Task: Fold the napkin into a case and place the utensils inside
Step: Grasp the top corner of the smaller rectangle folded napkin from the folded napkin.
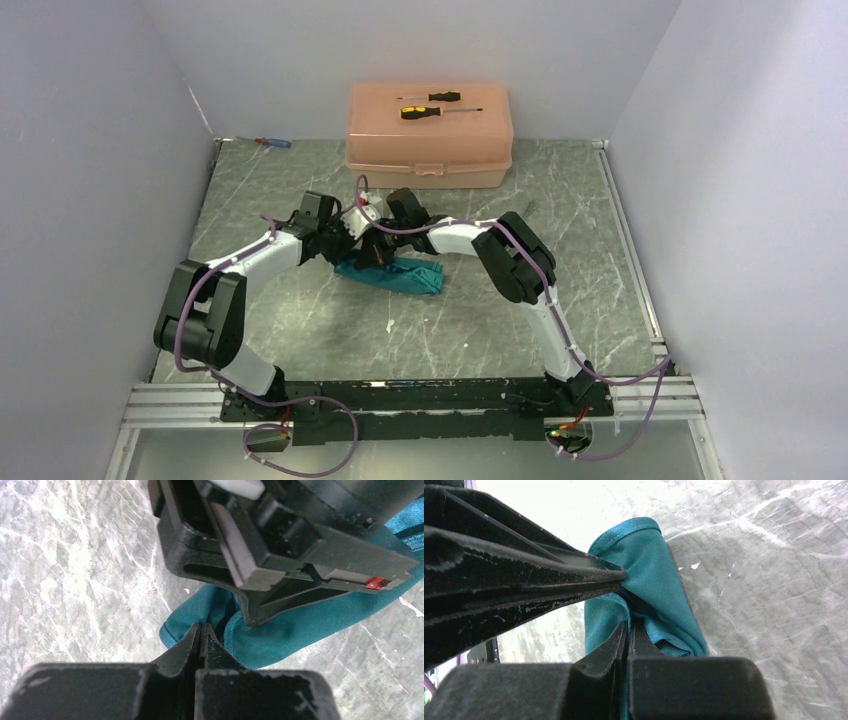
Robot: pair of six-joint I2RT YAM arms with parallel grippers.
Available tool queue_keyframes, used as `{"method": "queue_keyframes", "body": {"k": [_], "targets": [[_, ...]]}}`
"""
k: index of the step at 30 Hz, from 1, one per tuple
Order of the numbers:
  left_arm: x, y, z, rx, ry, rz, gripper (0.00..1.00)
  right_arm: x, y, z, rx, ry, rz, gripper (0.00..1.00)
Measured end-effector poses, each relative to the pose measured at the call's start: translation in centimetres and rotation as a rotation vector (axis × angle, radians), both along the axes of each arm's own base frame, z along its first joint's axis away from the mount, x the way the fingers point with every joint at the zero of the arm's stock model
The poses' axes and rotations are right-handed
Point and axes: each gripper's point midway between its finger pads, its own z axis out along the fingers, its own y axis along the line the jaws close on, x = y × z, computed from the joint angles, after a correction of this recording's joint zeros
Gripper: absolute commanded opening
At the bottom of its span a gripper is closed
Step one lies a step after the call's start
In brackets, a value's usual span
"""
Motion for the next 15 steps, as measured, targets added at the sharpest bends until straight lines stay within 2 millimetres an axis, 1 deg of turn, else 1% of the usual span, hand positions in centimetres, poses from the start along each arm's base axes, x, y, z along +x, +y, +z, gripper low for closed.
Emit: {"method": "queue_keyframes", "body": {"k": [5,9,12,15], "targets": [[-0.1,-0.1,0.0,-0.006,0.003,-0.006,0.03,0.9,0.2,0.8,-0.019,-0.020,-0.007,0.00],[-0.3,-0.2,0.1,-0.011,0.003,-0.014,0.03,2.0,0.1,1.7,-0.022,-0.055,-0.012,0.00],[-0.3,-0.3,0.1,-0.014,0.004,-0.017,0.03,2.5,-0.3,1.6,-0.040,-0.060,-0.017,0.00],[-0.4,-0.3,0.0,-0.016,0.006,-0.019,0.03,2.6,-0.3,1.2,-0.053,-0.055,-0.013,0.00]]}}
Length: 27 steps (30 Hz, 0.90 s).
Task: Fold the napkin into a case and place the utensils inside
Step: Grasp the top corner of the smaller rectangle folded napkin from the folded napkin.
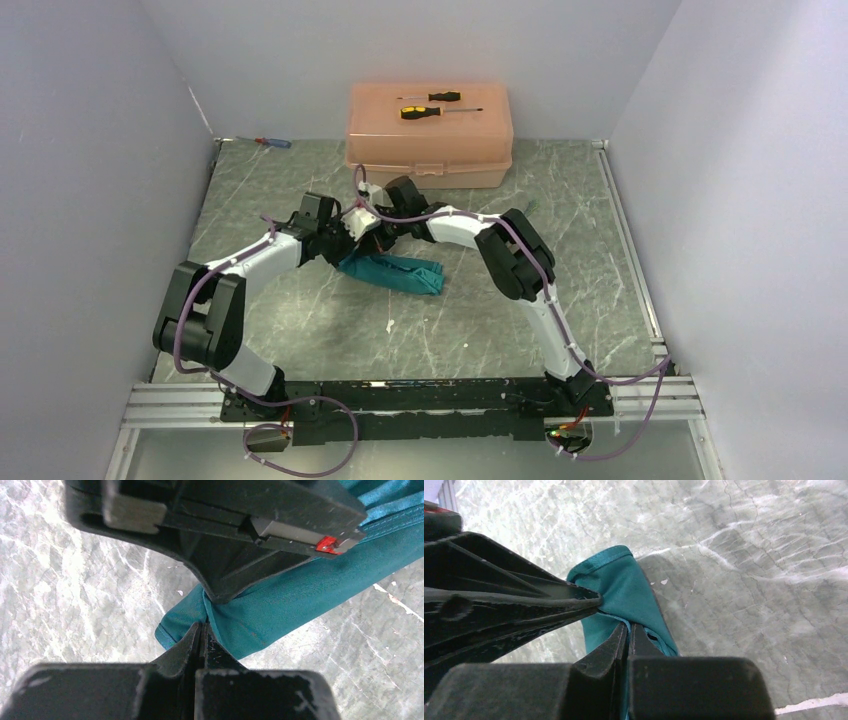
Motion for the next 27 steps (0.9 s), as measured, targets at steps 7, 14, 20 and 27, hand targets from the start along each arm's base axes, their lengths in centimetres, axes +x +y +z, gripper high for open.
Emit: {"method": "queue_keyframes", "body": {"k": [7,14,20,27], "targets": [[0.0,0.0,-0.1,-0.002,-0.001,0.001,0.03,-0.6,0.4,-1.5,-0.021,0.019,0.015,0.00],[0.0,-0.1,0.0,-0.012,0.003,0.014,0.03,-0.8,1.0,-1.5,-0.023,0.008,0.005,0.00],[-0.1,-0.1,0.0,-0.016,0.008,0.017,0.03,0.0,1.4,-1.5,-0.022,0.001,-0.059,0.00],[-0.7,0.3,-0.2,0.015,-0.005,-0.020,0.03,0.5,1.9,-1.3,0.005,0.002,-0.105,0.00]]}}
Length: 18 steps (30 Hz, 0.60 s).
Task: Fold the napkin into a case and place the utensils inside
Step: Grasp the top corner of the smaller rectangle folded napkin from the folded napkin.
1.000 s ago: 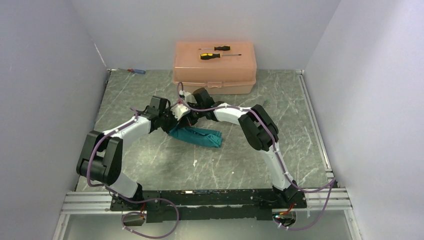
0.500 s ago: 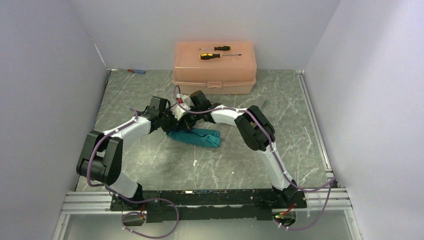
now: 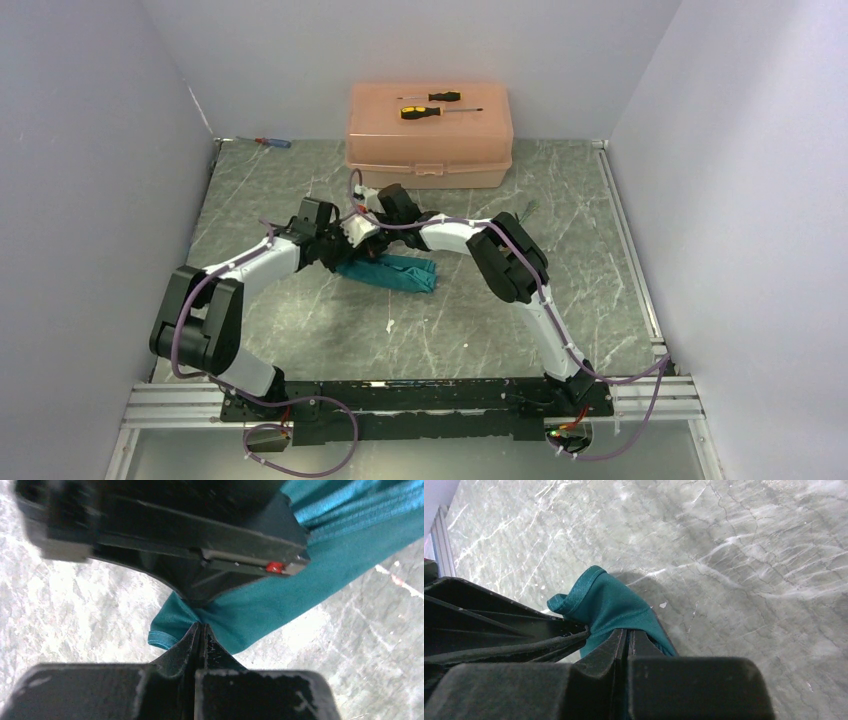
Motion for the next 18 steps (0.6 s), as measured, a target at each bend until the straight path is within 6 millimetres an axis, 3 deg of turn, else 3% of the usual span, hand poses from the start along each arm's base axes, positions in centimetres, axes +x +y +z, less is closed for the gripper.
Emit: {"method": "queue_keyframes", "body": {"k": [6,13,15,18], "targets": [[-1.0,0.7,-1.7,0.060,-0.009,-0.073,0.03,0.0,0.2,0.0,0.014,0.034,-0.007,0.02],[-1.2,1.4,-3.1,0.138,-0.086,-0.189,0.03,-0.3,0.6,0.2,0.066,0.094,0.049,0.21],[-1.1,1.4,-3.1,0.151,-0.105,-0.212,0.03,-0.2,0.2,0.5,0.083,0.110,0.064,0.21],[-1.1,1.5,-3.1,0.165,-0.118,-0.236,0.03,0.8,-1.2,0.8,0.102,0.121,0.062,0.12]]}}
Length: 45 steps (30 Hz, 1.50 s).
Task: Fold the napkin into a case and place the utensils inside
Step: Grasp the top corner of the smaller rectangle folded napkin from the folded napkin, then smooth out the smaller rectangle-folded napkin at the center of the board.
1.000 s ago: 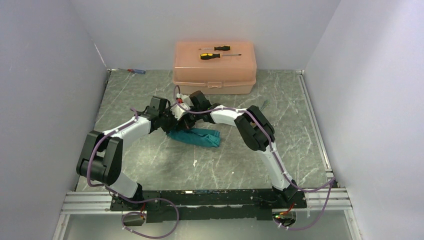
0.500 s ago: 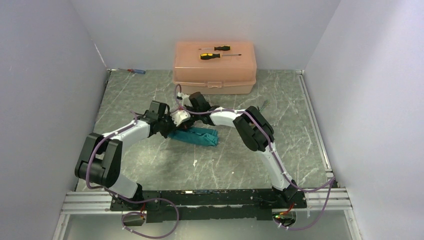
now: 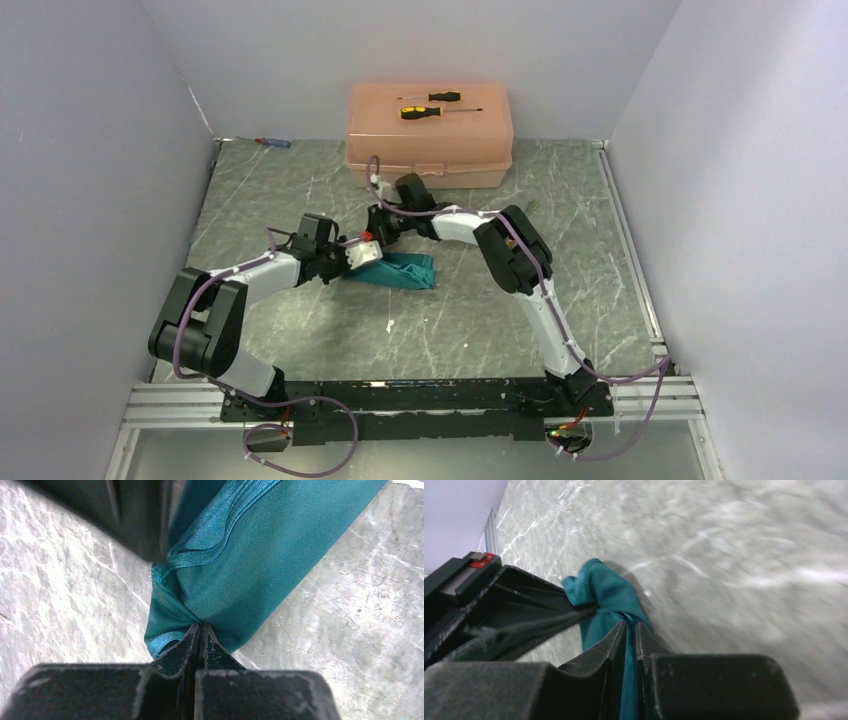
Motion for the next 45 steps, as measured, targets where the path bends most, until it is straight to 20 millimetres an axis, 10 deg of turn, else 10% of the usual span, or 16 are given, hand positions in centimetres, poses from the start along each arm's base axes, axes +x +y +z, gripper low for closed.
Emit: {"method": "queue_keyframes", "body": {"k": [8,15,18,24,33,34,35,36,40,45], "targets": [[-0.1,0.0,0.0,0.008,-0.004,-0.014,0.03,1.9,-8.3,1.8,-0.016,0.017,-0.135,0.00],[-0.2,0.0,-0.1,0.004,0.002,-0.006,0.03,-5.0,-8.5,5.1,0.042,-0.068,-0.104,0.00],[-0.2,0.0,-0.1,0.000,0.005,0.000,0.03,-7.9,-9.2,4.6,0.038,-0.066,-0.093,0.19],[-0.2,0.0,-0.1,-0.003,0.008,0.006,0.03,-8.4,-12.8,4.9,0.001,-0.119,-0.181,0.21],[-0.2,0.0,-0.1,-0.005,0.010,0.009,0.03,-10.6,-15.5,5.2,-0.062,-0.358,-0.177,0.44],[-0.2,0.0,-0.1,-0.006,0.010,0.009,0.03,-10.8,-15.7,4.9,-0.074,-0.381,-0.171,0.54],[-0.2,0.0,-0.1,-0.006,0.010,0.009,0.03,-10.9,-15.7,4.8,-0.086,-0.407,-0.159,0.92],[-0.2,0.0,-0.1,-0.006,0.010,0.010,0.03,-11.0,-15.7,4.6,-0.096,-0.429,-0.153,0.99],[-0.2,0.0,-0.1,-0.010,0.013,0.016,0.03,-11.0,-15.6,4.3,-0.120,-0.496,-0.121,0.98],[-0.2,0.0,-0.1,-0.013,0.014,0.020,0.03,-10.7,-15.4,2.2,-0.179,-0.508,-0.095,0.67]]}}
